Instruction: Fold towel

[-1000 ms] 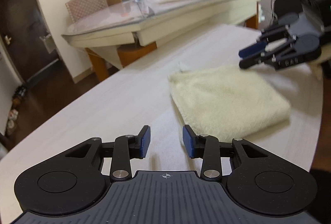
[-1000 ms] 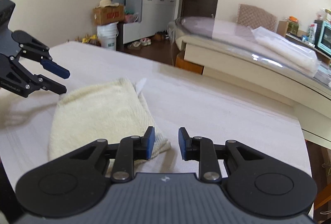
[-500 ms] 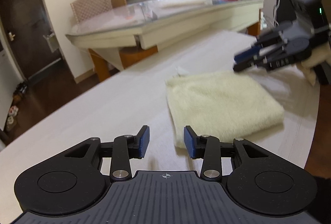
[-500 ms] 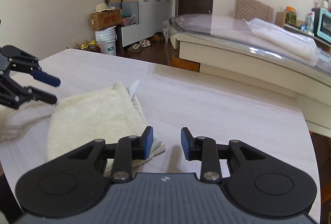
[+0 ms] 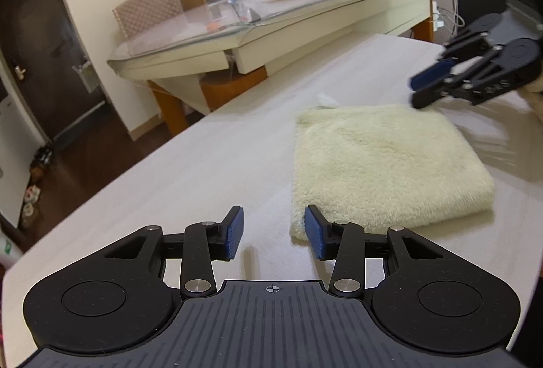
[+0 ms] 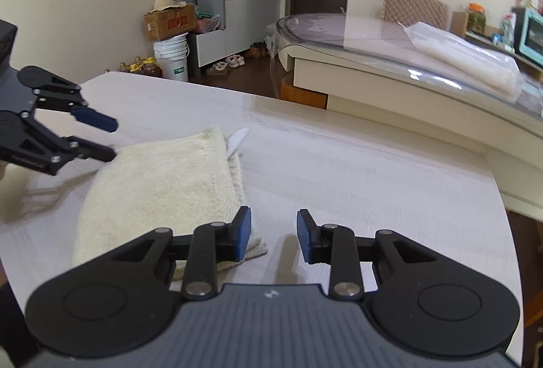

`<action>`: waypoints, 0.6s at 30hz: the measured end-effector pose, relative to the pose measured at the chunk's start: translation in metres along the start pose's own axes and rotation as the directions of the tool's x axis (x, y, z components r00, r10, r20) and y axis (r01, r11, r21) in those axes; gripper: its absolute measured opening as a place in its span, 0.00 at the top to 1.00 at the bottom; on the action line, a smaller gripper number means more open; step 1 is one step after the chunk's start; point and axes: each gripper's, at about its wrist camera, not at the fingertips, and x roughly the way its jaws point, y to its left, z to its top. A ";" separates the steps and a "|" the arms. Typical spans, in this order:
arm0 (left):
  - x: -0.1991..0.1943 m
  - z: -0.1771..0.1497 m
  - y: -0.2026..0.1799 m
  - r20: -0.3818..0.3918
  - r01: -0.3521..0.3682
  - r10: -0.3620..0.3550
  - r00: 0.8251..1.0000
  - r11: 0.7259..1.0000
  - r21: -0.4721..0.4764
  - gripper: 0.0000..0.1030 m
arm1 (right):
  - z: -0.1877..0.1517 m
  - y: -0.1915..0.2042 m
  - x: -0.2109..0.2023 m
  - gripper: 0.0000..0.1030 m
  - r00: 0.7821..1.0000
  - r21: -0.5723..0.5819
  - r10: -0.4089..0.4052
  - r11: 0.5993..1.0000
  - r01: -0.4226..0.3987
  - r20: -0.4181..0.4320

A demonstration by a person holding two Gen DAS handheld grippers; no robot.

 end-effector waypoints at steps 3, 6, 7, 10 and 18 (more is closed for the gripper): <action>0.010 0.008 0.003 -0.009 -0.020 0.020 1.000 1.000 0.019 0.56 | -0.008 0.009 -0.008 0.68 1.000 0.047 -0.025 0.999 0.025 0.008; 0.021 0.016 0.005 -0.013 -0.034 0.034 0.999 0.999 0.007 0.56 | -0.015 0.023 -0.016 0.68 0.999 0.070 -0.049 0.996 0.047 0.022; 0.024 0.018 0.005 -0.013 -0.035 0.035 0.999 0.999 0.003 0.56 | -0.017 0.028 -0.018 0.68 0.998 0.071 -0.058 0.996 0.056 0.027; 0.028 0.021 0.004 -0.015 -0.044 0.044 0.999 0.999 0.000 0.56 | -0.021 0.041 -0.021 0.68 0.996 0.055 -0.078 0.996 0.076 0.033; 0.030 0.023 0.006 -0.022 -0.046 0.046 0.999 0.999 -0.027 0.57 | -0.022 0.047 -0.018 0.66 0.997 0.054 -0.066 0.997 0.064 0.036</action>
